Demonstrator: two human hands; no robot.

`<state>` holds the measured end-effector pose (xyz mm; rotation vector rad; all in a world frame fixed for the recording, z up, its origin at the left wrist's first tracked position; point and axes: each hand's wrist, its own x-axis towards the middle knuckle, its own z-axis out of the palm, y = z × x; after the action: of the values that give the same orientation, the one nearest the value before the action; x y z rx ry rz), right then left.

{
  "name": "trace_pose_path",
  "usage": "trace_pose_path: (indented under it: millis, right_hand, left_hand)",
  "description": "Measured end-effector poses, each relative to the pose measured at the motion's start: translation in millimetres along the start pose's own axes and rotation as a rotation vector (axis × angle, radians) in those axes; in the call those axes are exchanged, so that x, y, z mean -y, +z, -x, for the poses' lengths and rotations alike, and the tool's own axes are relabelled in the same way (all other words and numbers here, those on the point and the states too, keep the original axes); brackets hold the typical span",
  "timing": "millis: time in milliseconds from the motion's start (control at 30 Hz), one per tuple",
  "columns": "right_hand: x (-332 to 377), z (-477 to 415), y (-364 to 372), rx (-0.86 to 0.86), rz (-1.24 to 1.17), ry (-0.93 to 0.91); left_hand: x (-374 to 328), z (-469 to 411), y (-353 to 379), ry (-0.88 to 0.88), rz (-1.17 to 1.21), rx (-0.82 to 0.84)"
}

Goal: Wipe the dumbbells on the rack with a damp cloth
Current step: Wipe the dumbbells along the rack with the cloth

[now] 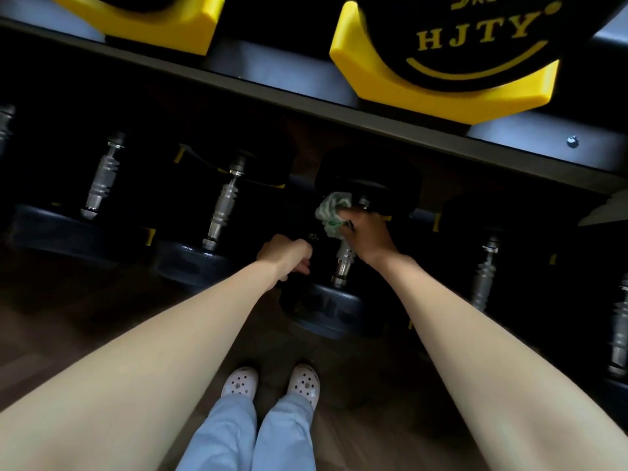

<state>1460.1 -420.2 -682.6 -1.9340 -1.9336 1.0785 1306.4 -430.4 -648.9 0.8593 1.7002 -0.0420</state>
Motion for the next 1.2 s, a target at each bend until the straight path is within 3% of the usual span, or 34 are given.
trace_pose_path:
  millis: [267, 500, 733, 833, 900, 1000, 1133, 1200]
  right_hand:
    - [20, -14, 9, 0.513, 0.524, -0.133]
    - [31, -18, -5, 0.719, 0.450, 0.012]
    - [1, 7, -26, 0.702, 0.042, 0.227]
    - [-18, 29, -52, 0.545, -0.054, 0.327]
    - [-33, 44, -67, 0.391, -0.318, 0.443]
    - [-40, 65, -78, 0.227, -0.904, 0.623]
    - [-36, 83, -73, 0.193, -1.517, 0.683]
    - [-34, 90, -65, 0.238, -1.717, 0.657]
  left_hand:
    - [1, 6, -6, 0.016, 0.059, 0.062]
    - [6, 6, -7, -0.006, 0.108, 0.067]
    - [5, 12, -12, -0.021, 0.144, 0.091]
    - [0, 17, -11, -0.030, 0.105, 0.094]
    - [-5, 21, -8, -0.028, 0.060, 0.089]
    - [-16, 26, 0, 0.013, 0.015, 0.096]
    - [-31, 31, 15, 0.131, 0.149, 0.109]
    - [-37, 33, 21, 0.100, 0.276, 0.202]
